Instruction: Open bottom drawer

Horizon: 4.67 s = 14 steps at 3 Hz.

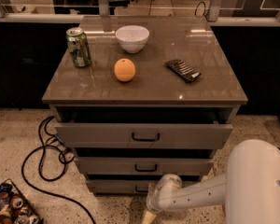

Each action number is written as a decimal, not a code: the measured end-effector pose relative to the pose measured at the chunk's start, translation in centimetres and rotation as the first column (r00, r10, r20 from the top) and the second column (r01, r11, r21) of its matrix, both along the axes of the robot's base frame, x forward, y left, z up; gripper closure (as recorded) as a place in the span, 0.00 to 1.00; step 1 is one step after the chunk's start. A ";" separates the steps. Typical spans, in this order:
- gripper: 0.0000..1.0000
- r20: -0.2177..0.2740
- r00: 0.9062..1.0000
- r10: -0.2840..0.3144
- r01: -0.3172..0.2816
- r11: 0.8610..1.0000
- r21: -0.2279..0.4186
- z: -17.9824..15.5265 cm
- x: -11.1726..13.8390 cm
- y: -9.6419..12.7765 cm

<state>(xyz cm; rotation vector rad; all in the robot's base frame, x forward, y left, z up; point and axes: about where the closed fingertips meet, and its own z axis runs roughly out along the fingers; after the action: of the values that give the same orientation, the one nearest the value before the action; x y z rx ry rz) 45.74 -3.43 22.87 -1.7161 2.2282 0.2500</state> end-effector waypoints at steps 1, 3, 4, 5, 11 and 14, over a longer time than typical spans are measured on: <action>0.00 0.016 1.000 0.024 -0.025 0.999 0.026 -2.1 0.4 2.3; 0.00 0.042 0.998 0.051 -0.052 0.998 0.029 -3.3 -0.3 3.9; 0.00 0.029 0.997 0.067 -0.067 0.998 -0.005 -3.9 -0.5 4.2; 0.00 0.003 0.996 0.092 -0.091 0.994 -0.063 -4.5 -0.6 4.3; 0.40 -0.063 0.997 0.048 -0.056 0.988 -0.144 -7.7 -1.9 2.6; 1.00 -0.063 0.997 0.048 -0.057 0.988 -0.144 -7.3 -1.9 2.6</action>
Offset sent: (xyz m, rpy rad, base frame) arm 0.0026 0.0424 -0.0350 0.0435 -0.0674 0.0512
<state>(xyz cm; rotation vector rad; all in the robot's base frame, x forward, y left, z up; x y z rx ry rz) 43.83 -0.81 15.58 -1.8671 2.2968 0.1556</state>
